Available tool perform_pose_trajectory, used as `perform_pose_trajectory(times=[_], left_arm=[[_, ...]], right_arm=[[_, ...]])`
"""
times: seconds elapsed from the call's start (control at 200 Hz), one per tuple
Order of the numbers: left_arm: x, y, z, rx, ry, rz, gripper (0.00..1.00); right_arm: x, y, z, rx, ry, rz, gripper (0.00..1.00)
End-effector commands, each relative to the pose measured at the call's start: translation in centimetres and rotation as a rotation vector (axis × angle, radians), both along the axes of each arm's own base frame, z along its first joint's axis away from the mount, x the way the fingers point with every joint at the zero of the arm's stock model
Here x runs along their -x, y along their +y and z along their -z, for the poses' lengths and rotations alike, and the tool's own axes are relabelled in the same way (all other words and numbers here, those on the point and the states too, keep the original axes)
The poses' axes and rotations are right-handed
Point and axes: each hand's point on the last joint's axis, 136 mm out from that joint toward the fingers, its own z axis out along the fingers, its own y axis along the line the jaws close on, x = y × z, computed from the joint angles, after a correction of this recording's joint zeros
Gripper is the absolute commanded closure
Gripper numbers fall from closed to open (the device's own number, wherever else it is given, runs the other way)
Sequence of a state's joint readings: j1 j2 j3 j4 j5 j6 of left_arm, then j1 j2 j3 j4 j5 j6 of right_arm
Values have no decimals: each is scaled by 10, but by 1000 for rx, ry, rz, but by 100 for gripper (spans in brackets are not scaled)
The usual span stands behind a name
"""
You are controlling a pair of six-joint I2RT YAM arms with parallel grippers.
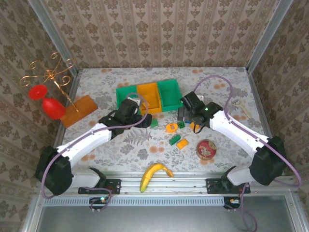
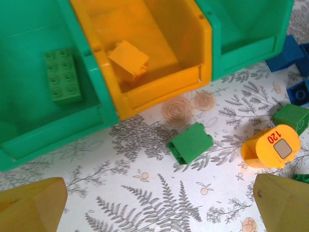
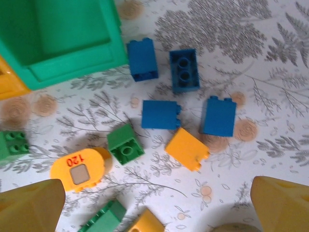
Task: Sort the legos into containers by color
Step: Pick up the lego from the center of the table.
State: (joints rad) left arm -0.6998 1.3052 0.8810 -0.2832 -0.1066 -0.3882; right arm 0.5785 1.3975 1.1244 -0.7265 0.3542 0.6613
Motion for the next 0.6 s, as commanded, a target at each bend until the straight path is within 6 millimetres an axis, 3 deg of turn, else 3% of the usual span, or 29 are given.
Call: perform_pose_trajectory(times=[0.0,0.225,0.595], left_arm=[[-5,-15,-6,-20,-29,21,0],[-4,-38,13,-63,6,60,1],[-8,-60,47,-109,80,35,4]], right_arm=[[9,-17,-4,-3,-12,74,0],[14,-32,2,1,3,128,0],[14,-38,8,12,16,148,0]])
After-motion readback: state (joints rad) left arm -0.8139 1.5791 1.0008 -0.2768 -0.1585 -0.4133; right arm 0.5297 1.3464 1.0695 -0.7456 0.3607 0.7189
